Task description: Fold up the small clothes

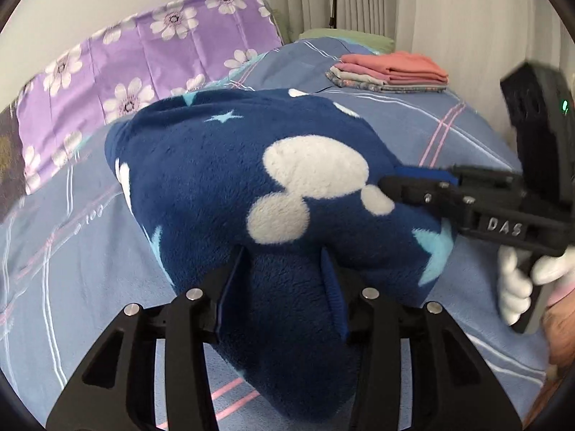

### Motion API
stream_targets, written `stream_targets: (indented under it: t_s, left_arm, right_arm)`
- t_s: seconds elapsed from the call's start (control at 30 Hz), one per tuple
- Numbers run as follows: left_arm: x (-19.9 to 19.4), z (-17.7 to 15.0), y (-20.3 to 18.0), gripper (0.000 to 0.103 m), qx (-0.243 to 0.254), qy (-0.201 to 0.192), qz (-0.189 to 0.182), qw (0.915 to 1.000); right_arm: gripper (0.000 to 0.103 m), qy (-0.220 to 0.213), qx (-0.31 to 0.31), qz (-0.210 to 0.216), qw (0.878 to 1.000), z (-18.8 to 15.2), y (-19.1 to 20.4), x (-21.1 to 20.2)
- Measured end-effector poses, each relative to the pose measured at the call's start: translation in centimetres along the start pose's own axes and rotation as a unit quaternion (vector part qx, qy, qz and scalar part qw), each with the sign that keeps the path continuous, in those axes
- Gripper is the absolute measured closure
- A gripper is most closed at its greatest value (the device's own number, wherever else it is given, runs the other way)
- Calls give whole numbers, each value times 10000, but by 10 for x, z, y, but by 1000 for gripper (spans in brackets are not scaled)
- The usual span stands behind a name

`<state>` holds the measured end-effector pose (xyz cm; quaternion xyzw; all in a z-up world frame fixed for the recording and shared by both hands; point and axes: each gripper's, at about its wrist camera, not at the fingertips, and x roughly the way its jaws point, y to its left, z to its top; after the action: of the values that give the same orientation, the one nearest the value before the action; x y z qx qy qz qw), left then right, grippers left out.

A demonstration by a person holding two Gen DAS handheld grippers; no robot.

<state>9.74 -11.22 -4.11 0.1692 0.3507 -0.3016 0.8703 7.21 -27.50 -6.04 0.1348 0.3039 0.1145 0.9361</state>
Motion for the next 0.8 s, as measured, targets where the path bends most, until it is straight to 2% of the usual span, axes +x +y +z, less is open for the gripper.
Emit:
stream_targets:
  t_s: [0.13,0.23,0.33,0.4,0.43,0.47,0.5,0.57,0.63,0.67,0.73,0.8]
  left_arm:
    - [-2,-4,2,59,-111,-109,-52,9999]
    - [-4,-8,1,59,-155,-175,-65,9997]
    - [-6,-12,0,59,-183,-262,-47,9995]
    - [-7,-14,1,59,-218,-316,-50,9993]
    - [-8,-15,1,59,-242,-342,-81,9991]
    - [-8,-16,1,59,-241,-366,-109,9990]
    - [-7,-16,0,58,-224,-395,-105,9989]
    - [-10,-14,-1,59,-193,-407,-74,9990]
    - [-20,-9,2,60,-220,-476,-136,9985]
    - [-25,-6,5,63,-281,-541,-199,9979]
    - [-37,8,15,81,-390,-834,-179,9956]
    - [-40,23,23,81,-397,-1069,40,9935]
  right_arm:
    - [68,-177,-281,-179,9993,20,14,-20]
    - [67,-597,-460,-36,9971,51,25,-37]
    - [66,-731,-630,33,9953,70,34,-30]
    - [55,-227,-642,-173,9975,70,33,5]
    - [53,449,-568,-581,9957,59,24,42]
    - [53,618,-550,-613,9947,49,17,59]
    - [53,264,-541,-526,9968,38,8,66]
    - [53,380,-284,-390,9981,43,2,62]
    - [53,421,-367,-347,9978,44,2,63]
    - [53,403,-360,-329,9980,43,0,64]
    - [52,388,-252,-260,9986,44,-3,65]
    - [52,353,-275,-271,9986,43,-3,65]
